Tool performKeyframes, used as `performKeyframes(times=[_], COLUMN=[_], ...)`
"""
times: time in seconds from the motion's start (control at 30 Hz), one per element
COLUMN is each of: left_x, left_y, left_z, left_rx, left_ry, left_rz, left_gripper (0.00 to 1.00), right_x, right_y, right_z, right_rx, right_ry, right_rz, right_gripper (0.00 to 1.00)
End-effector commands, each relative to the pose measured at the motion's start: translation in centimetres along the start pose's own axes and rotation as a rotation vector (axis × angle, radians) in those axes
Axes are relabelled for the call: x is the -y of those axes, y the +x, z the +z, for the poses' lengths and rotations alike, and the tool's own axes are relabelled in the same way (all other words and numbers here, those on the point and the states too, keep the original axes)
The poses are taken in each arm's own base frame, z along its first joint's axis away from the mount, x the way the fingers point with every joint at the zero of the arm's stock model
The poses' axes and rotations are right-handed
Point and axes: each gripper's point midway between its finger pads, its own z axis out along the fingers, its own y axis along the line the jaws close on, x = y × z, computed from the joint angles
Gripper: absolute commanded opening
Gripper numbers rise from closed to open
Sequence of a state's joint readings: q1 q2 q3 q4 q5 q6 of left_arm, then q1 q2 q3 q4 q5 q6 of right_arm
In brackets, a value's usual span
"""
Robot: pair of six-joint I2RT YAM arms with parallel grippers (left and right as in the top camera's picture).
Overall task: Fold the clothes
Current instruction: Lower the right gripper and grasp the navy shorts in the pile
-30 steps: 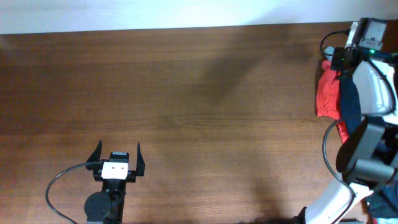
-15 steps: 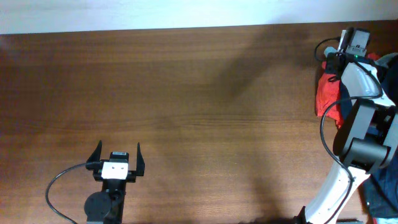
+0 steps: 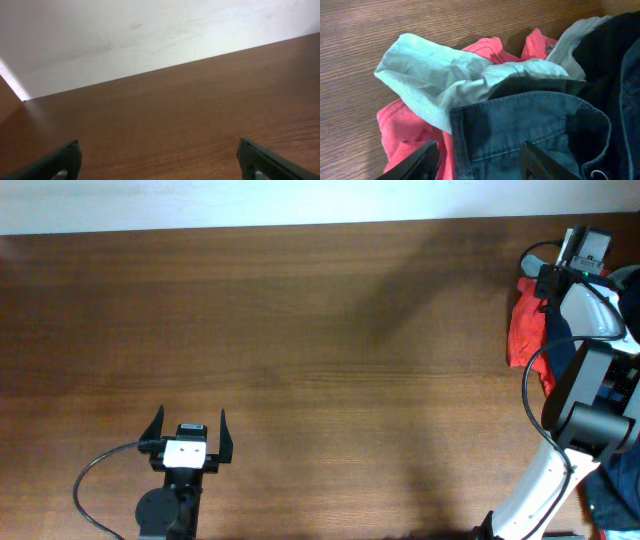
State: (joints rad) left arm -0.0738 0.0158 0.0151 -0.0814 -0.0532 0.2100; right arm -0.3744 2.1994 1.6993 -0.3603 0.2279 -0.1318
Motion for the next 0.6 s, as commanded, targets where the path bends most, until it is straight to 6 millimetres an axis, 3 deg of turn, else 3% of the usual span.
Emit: performKeyframes(times=[0.0,0.27,0.4,0.57], left_x=[0.2,0.2,0.2,0.2], left_y=[0.1,0.1,0.1,0.1], left_z=[0.0,0.0,0.0,0.0], left_rx=[0.002,0.002,0.002,0.002], left_ry=[0.009,0.009,0.009,0.009], left_rz=[0.013,0.013,0.013,0.013], left_gripper=[0.99,0.99,0.99,0.99], right_x=[-0.7,-1.2,-0.6,0.3], right_y=[1.2,2.5,0.9,-1.8], right_z=[1.4,2.9,1.8,-0.9], right_rx=[-0.028,-0.058,-0.018,0.050], right_ry=[-0.020,-0.020,-0.009,-0.001], right_rz=[0.007,0.000,0.009,0.023], right_gripper=[0.57,0.53,0.32,0.30])
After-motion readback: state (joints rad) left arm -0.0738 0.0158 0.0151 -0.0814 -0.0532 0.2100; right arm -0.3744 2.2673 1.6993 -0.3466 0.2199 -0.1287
